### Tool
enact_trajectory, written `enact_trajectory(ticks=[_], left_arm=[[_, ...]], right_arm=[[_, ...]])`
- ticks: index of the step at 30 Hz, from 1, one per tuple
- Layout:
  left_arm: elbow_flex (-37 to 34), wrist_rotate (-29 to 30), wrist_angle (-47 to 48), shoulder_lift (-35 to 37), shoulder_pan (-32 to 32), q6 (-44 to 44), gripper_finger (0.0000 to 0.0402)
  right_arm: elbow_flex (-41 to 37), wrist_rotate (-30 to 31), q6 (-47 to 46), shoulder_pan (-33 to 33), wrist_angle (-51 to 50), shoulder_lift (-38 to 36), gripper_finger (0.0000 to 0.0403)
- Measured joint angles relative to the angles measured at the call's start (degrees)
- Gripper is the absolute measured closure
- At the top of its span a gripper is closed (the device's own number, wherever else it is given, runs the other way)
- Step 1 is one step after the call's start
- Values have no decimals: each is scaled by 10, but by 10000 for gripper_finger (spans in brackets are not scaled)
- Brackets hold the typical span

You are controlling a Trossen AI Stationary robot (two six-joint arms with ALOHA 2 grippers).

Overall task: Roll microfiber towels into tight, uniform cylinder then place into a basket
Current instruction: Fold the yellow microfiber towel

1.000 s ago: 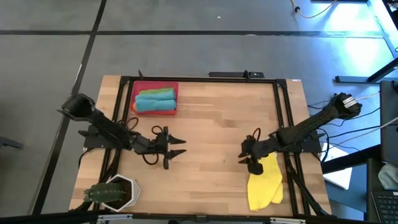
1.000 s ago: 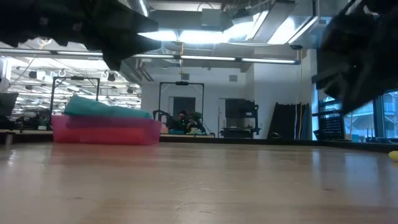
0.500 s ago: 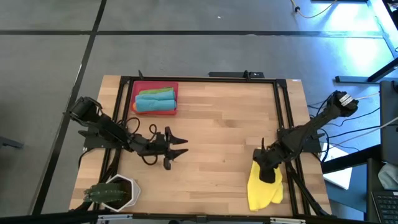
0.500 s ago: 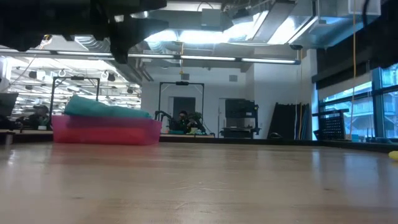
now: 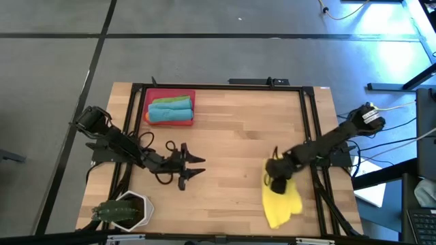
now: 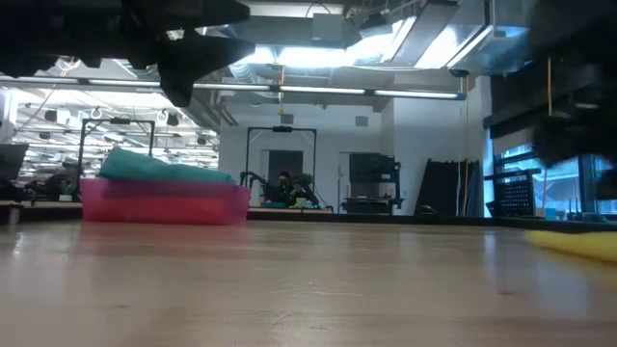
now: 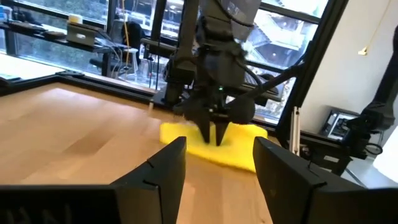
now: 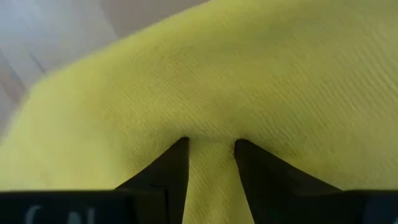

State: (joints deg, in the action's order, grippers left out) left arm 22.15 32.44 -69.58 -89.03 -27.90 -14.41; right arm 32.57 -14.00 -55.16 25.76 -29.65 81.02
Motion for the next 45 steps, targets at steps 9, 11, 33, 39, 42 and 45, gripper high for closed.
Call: enact_trajectory(ticks=[9, 11, 33, 39, 42, 45], left_arm=[[0, 0, -2, 0, 7, -1, 227], [0, 0, -4, 0, 7, -3, 227], [0, 0, 15, 0, -14, -45, 227], [0, 0, 17, 0, -14, -45, 227], [0, 0, 18, 0, -14, -45, 227], [0, 0, 19, 0, -14, -45, 227]], right_arm=[[-5, 101, 217, -158, 339, 5, 264], [-5, 114, 273, -179, 438, 5, 264], [6, 24, 112, -158, 253, -40, 264], [58, 127, 151, -168, 93, -89, 264], [63, 141, 152, -185, 13, -103, 264], [50, 93, 147, -199, 23, -104, 264]])
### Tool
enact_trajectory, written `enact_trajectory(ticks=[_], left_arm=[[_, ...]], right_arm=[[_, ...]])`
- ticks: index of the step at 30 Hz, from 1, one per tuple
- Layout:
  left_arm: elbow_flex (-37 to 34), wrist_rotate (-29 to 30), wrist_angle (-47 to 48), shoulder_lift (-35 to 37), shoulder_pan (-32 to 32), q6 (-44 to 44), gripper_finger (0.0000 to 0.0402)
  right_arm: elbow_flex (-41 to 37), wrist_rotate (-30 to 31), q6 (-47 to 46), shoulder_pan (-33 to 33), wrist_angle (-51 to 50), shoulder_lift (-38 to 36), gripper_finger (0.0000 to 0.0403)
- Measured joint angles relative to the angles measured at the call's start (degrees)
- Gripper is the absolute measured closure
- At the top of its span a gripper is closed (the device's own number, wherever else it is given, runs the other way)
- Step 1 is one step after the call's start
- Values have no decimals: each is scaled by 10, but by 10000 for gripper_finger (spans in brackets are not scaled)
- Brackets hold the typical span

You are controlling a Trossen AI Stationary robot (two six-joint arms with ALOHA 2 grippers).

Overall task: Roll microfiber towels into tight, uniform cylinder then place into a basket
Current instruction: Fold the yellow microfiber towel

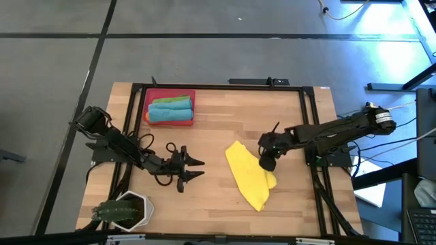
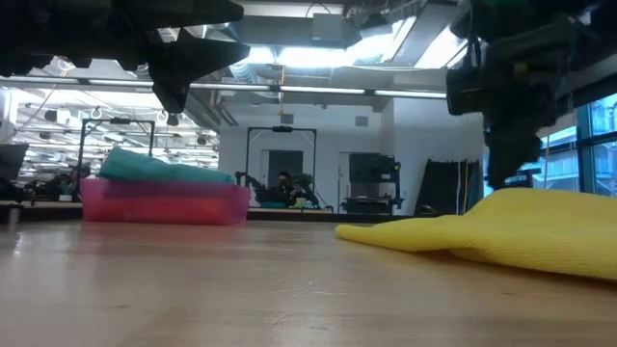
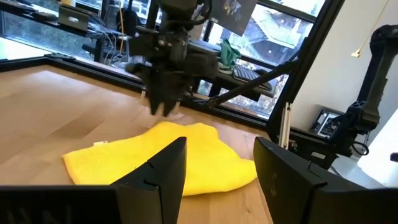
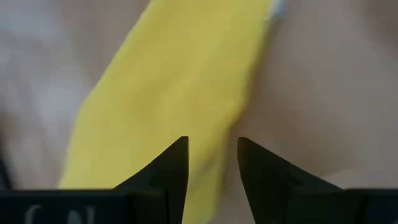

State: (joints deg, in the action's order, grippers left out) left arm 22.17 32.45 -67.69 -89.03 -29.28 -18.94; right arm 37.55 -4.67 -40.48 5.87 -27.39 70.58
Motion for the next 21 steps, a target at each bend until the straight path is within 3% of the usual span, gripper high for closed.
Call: enact_trajectory(ticks=[5, 14, 17, 21], left_arm=[[0, 0, 5, 0, 0, 0, 227], [0, 0, 17, 0, 3, 0, 227], [0, 1, 17, 0, 4, 0, 227], [0, 5, 17, 0, 12, 0, 227]], right_arm=[[-44, -91, 0, -2, 85, 20, 264], [-77, -105, 43, -5, 213, 42, 272], [-68, -106, 78, -5, 229, 42, 302], [-46, -105, 144, -5, 232, 42, 378]])
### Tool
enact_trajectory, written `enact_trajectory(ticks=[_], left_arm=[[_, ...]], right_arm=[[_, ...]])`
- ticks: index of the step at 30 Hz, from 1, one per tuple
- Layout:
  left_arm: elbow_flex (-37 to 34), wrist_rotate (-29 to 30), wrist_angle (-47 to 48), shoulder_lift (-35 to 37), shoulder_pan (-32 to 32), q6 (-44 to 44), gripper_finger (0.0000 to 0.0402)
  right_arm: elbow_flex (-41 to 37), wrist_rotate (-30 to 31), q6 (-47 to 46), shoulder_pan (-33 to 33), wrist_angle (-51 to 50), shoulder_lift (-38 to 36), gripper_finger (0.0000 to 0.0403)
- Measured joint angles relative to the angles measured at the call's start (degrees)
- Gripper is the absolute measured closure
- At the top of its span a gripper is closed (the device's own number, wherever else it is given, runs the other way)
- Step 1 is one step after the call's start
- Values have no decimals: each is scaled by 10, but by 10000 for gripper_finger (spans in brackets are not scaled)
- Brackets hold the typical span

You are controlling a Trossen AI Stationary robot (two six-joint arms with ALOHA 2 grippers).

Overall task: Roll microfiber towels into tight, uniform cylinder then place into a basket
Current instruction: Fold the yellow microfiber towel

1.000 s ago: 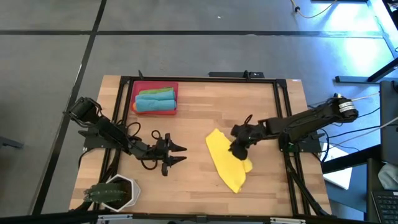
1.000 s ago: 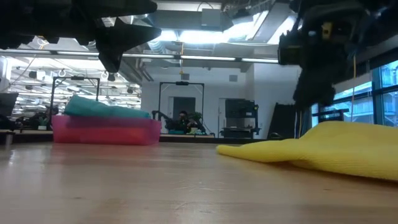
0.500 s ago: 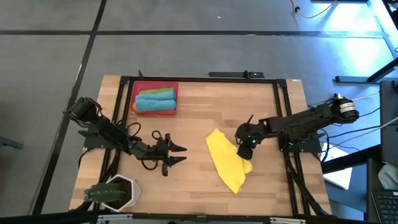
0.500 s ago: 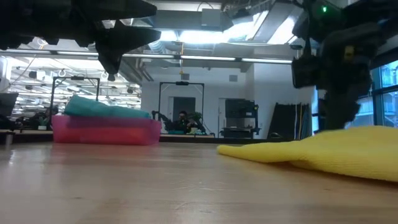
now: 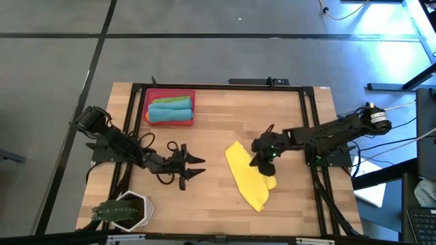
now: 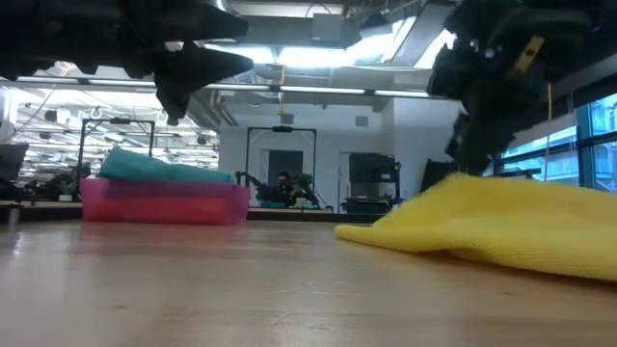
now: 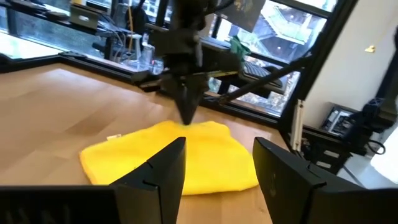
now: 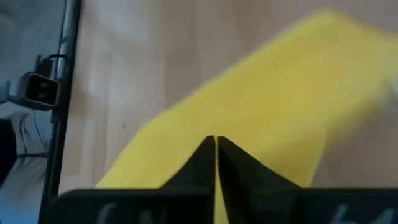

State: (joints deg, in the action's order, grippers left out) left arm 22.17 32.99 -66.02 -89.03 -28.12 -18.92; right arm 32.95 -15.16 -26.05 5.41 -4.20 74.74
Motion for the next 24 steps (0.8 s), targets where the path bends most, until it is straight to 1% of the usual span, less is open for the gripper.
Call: enact_trajectory(ticks=[1, 2, 7, 9, 11, 13, 14, 17, 21, 24], left_arm=[[0, 0, 0, 0, 3, 0, 227], [0, 1, 0, 0, 6, 0, 227], [0, 1, 0, 0, 21, 0, 227], [0, 0, 0, 0, 28, 0, 227], [0, 1, 0, 0, 31, 0, 227], [0, 1, 0, 0, 34, 0, 227], [0, 0, 0, 0, 34, 0, 227], [0, 0, 1, 0, 35, 0, 227], [0, 0, 8, 0, 35, 0, 227], [0, 0, 11, 0, 34, 0, 227]], right_arm=[[8, 0, 18, 0, 0, 0, 390], [17, 0, 32, 0, 1, 0, 393], [58, 1, 68, -1, -7, 0, 397], [70, 24, 64, 0, -26, 0, 398], [73, 54, 38, -8, -57, 0, 391], [71, 48, 13, -34, -89, 4, 372], [69, 34, 7, -50, -108, 6, 360], [53, 12, 14, -91, -149, 10, 320], [26, -21, 27, -136, -138, 10, 265], [8, -38, 36, -152, -112, 17, 233]])
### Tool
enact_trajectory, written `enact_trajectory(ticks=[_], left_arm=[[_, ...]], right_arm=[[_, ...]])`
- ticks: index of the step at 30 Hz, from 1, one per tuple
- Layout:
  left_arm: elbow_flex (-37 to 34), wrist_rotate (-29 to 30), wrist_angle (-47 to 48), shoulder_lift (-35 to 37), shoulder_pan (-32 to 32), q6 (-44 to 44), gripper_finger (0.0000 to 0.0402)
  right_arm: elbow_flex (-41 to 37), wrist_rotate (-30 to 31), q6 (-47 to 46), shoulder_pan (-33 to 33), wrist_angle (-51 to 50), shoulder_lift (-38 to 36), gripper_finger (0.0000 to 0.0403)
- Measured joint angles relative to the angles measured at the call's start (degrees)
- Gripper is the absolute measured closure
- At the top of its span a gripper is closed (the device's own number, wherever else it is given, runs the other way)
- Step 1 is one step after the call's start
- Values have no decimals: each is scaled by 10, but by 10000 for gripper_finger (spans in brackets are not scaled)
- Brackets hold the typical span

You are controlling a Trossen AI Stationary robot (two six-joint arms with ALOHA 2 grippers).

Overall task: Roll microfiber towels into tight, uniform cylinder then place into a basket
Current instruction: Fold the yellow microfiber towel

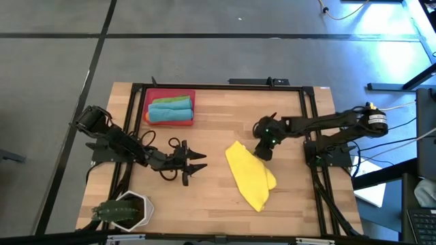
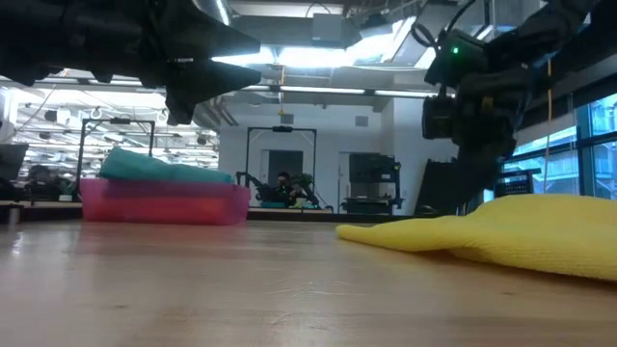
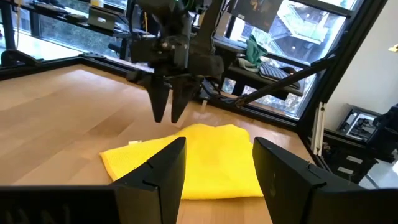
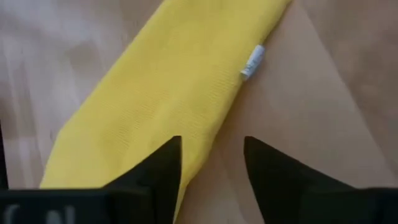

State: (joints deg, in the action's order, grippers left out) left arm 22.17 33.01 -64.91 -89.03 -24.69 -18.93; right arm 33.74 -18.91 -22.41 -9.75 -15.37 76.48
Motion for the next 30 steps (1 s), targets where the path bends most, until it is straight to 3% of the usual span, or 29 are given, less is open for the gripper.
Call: enact_trajectory(ticks=[6, 12, 17, 26, 30], left_arm=[[0, 0, 0, 0, 0, 0, 227], [0, 0, 0, 0, 0, 0, 227], [0, 0, 2, 0, 0, 0, 227], [0, 0, 2, 0, 0, 0, 227], [0, 0, 4, 0, 0, 0, 227]], right_arm=[[-12, -22, 2, -2, 78, 57, 204], [2, -37, 14, -3, 138, 128, 217], [23, -37, 65, -3, 145, 146, 262], [72, -39, 127, -3, 154, 146, 384], [96, -51, 168, 2, 154, 146, 391]])
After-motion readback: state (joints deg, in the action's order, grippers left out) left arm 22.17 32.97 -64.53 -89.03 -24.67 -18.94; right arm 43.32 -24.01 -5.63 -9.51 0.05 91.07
